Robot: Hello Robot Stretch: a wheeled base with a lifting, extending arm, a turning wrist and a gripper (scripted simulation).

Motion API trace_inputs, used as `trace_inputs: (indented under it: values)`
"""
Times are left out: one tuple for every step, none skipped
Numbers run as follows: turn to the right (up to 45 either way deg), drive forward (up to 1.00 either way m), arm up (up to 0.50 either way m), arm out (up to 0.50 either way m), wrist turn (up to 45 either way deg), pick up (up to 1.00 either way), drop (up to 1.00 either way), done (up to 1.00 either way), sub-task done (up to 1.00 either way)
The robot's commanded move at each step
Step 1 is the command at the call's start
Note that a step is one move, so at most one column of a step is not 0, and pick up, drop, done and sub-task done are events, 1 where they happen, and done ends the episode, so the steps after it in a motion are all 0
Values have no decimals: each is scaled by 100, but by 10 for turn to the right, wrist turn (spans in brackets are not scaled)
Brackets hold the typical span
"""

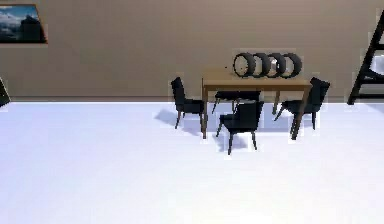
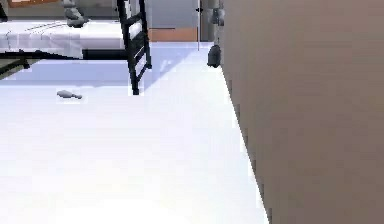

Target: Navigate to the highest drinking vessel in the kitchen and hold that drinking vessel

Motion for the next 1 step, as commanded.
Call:
trace_inputs:
  values:
    - [-450, 0, 0, 0, 0, 0, 0, 0, 0]
